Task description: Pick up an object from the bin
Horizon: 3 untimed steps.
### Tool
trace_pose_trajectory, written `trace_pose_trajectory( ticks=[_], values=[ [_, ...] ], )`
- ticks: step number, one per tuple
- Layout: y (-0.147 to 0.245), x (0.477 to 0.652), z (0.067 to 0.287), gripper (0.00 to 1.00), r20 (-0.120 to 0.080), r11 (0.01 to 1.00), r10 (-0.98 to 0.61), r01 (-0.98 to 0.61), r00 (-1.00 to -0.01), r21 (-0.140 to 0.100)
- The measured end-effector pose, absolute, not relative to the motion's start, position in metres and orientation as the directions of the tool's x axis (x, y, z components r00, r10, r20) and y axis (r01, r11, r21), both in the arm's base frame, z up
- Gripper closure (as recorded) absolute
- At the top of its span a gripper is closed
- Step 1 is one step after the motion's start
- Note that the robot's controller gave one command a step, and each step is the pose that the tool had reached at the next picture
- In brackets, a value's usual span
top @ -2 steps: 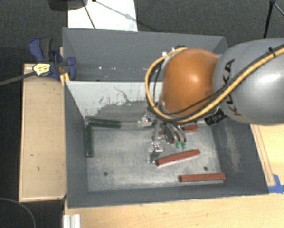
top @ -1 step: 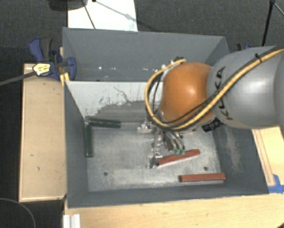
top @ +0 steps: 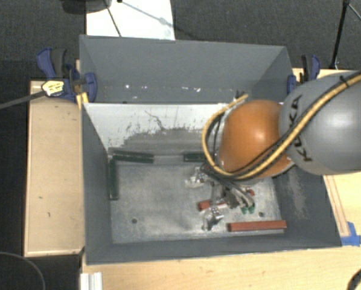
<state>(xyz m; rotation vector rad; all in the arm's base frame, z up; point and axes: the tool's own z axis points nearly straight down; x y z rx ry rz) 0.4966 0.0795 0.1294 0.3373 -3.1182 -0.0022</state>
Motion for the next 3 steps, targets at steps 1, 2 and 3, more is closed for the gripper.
trace_pose_trajectory(
  ticks=[1, 2, 3],
  values=[
    [0.067, 0.515, 0.091, 0.00, -0.006, 0.978, -0.211, -0.211, -0.978, -0.001],
    [0.002, 0.511, 0.075, 1.00, -0.021, 0.981, -0.193, -0.193, -0.981, -0.002],
    [0.002, 0.511, 0.075, 1.00, -0.021, 0.982, -0.191, -0.191, -0.981, -0.002]
  ],
)
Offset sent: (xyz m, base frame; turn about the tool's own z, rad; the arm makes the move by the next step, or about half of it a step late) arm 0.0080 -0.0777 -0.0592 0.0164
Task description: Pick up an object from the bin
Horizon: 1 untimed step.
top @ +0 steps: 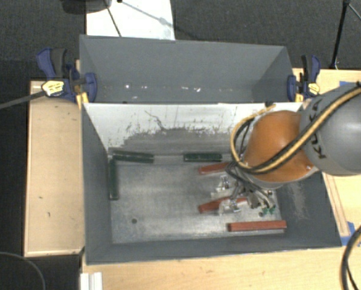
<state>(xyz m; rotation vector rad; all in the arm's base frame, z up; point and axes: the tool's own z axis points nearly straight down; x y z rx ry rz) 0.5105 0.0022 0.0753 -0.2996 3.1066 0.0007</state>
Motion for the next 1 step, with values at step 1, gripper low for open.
trace_pose_trajectory(
  ticks=[1],
  values=[
    [0.0018, 0.5188, 0.1998, 1.00, -0.002, 0.978, -0.206, -0.206, -0.978, 0.000]
  ],
)
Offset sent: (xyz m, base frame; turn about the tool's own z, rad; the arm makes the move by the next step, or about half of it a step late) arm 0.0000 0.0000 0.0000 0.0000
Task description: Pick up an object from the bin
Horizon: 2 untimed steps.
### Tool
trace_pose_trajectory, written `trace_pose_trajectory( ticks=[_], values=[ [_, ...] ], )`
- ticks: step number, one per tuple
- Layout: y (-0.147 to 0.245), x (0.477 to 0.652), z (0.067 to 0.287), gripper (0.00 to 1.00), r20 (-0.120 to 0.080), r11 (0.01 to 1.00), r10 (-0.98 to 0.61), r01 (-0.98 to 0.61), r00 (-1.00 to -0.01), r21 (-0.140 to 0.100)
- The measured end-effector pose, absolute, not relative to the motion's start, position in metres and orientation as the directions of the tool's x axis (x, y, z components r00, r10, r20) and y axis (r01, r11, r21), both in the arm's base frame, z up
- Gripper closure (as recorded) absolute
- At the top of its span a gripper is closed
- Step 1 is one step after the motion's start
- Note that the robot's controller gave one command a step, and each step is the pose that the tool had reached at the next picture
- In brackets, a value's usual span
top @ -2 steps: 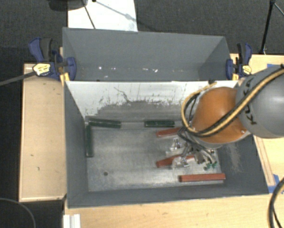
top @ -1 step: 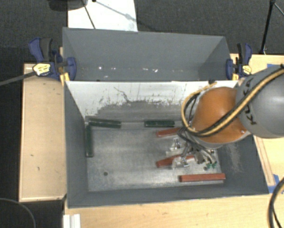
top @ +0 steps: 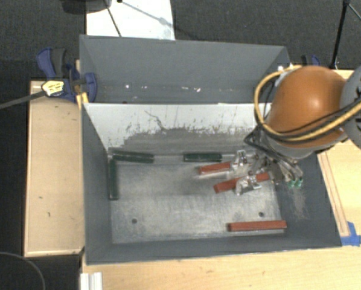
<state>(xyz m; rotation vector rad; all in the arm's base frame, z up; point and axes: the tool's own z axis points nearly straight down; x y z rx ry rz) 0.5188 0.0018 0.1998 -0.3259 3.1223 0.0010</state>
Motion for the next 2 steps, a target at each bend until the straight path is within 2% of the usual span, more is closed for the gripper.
trace_pose_trajectory(
  ticks=[1, 2],
  values=[
    [0.002, 0.519, 0.200, 1.00, -0.002, 0.979, -0.205, -0.205, -0.979, 0.001],
    [-0.012, 0.517, 0.236, 1.00, 0.003, 0.960, -0.281, -0.281, -0.960, 0.002]
  ],
)
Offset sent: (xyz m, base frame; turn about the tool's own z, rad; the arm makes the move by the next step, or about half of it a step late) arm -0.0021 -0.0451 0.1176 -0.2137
